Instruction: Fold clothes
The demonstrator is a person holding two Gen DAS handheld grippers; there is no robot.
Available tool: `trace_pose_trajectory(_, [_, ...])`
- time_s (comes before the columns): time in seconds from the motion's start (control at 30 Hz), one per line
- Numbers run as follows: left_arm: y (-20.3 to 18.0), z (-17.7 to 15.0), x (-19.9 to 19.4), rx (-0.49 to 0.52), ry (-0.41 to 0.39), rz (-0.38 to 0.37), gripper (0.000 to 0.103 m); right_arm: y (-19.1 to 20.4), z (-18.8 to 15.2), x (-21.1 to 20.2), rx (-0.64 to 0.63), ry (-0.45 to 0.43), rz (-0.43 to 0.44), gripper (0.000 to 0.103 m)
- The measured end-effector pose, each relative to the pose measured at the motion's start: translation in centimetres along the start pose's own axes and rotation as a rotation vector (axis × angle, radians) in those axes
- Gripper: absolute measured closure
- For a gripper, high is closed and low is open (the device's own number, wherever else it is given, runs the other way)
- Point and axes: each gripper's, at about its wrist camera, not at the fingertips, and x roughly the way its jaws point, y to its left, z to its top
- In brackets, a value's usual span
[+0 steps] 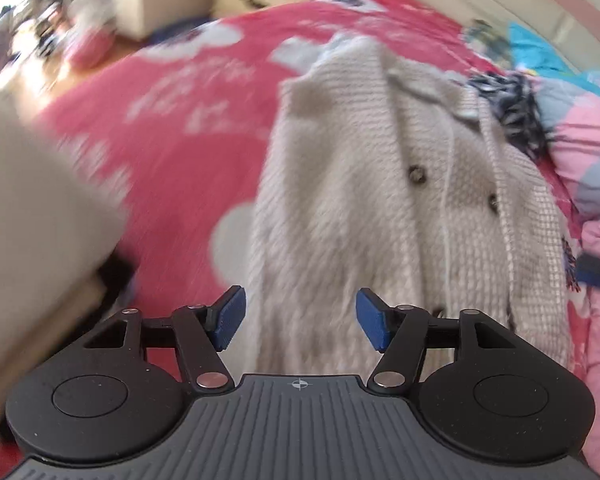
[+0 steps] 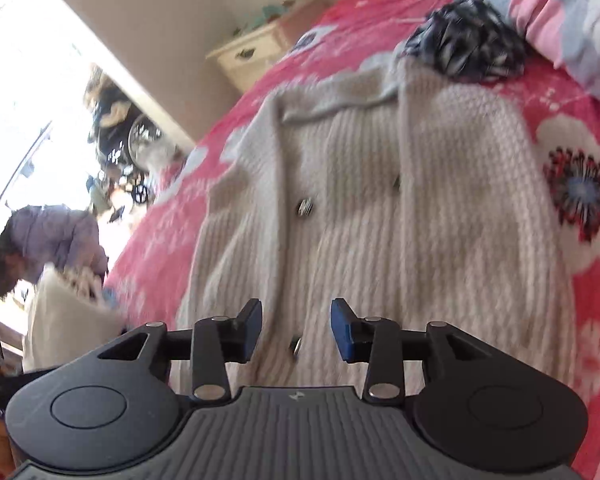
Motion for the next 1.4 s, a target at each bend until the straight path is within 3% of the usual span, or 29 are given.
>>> trace_pose_trajectory(0.1, [0.8,-1.6,-1.2,-0.056,0.017,0.007,0.036,0.8,-1.1,-0.7,-0.012,-0.005,-0.012,0.052])
trace_pose_trajectory(0.2, [1.4,-2.5,-2.0,-0.106,0.038,-0.042,0.021,1.6,-2.1,-1.3,-0.021,-0.012,-0.025,0.047])
trace_pose_trajectory(0.33, [1.2,-3.6,-2.9,-0.068,0.018,-0.102,0.008,1.2,-2.9,-1.8,-0.033,-0.010,0.002,0.029])
trace_pose_trajectory(0.47, [0.6,-4.9,-3.8,-0.020,0.005,-0.152,0.001,0.4,-3.7,-1.6,0.005,0.011,-0.010,0.024])
trace_pose_trajectory(0.7, [1.3,-6.1,-2.4,-0.063,0.016,-0.165,0.000,0.1,-5.1,-0.8,0.009,0.004,-0.027,0.023])
trace_pose_trajectory(0.9, [1.0,-3.4,1.4,-0.040,0.002,-0.089,0.000,-0.9,-5.7,1.1,0.062,0.018,-0.017,0.023])
trace_pose_trajectory(1.0, [0.3,-2.1,3.2,0.000,-0.020,-0.093,0.001,-1.2,-6.6,1.9,0.040,0.016,-0.004,0.023])
trace_pose_trajectory(1.1, [0.0,-1.2,4.5,0.010,-0.086,-0.055,0.003,-1.2,-7.4,2.4,0.009,0.023,0.027,0.025])
trace_pose_trajectory(1.23, [0.0,-0.7,6.2,-0.014,-0.129,-0.017,0.008,-1.1,-7.8,2.8,-0.026,0.033,0.077,0.027])
trace_pose_trajectory(1.33, [0.6,-0.2,7.6,-0.072,-0.113,-0.034,0.017,-1.4,-7.9,3.0,-0.021,0.036,0.105,0.027])
trace_pose_trajectory(1.4, [1.3,0.0,8.8,-0.126,-0.082,-0.044,0.018,-2.2,-7.8,3.1,0.015,0.045,0.124,0.027])
